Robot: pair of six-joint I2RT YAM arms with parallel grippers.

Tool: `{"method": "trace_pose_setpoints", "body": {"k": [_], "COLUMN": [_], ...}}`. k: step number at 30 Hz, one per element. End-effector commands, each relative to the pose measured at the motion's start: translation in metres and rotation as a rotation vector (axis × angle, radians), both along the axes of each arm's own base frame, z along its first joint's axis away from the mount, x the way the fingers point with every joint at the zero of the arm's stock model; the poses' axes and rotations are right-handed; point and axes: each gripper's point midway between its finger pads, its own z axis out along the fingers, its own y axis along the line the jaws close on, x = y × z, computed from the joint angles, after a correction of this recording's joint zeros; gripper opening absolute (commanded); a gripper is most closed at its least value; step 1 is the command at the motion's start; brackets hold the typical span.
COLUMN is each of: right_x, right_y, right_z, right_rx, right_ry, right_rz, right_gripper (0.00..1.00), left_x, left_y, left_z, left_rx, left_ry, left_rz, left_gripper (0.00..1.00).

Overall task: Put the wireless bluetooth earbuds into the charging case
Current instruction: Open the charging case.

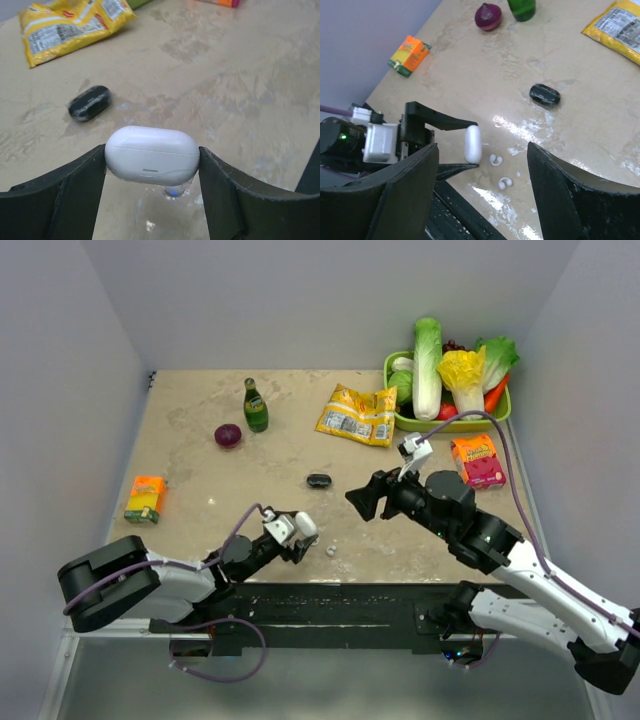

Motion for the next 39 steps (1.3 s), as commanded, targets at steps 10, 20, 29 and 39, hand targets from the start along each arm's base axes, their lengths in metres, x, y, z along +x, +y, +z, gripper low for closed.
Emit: {"method": "trace_pose_setpoints", "body": {"k": [10, 20, 29, 39], "right_x": [-0.024, -0.028, -0.027, -0.034], "right_y": [0.043, 0.055, 0.067, 0.077], "right_z": [-0.015, -0.050, -0.067, -0.088], "right_rx": [-0.063, -0.097, -0.087, -0.075], "right_ry": [0.078, 0.153, 0.189, 0.269], "right_rz": [0.287, 0.344, 0.374, 0.422], "right_gripper": [0.75, 0.72, 0.69, 0.69], "left_x": [-0.069, -0.065, -0.062, -0.062], "left_y": [-0.011, -0.014, -0.023, -0.024], "left_z": [0.176, 0.185, 0.183, 0.180], "left_rx": [-0.450, -0.437, -0.404, -0.384], "left_ry": [-0.626, -0.645, -0.643, -0.644], "left_rz": [-0.332, -0.318, -0.315, -0.298], "left_gripper": [0.00, 0.00, 0.00, 0.00]}}
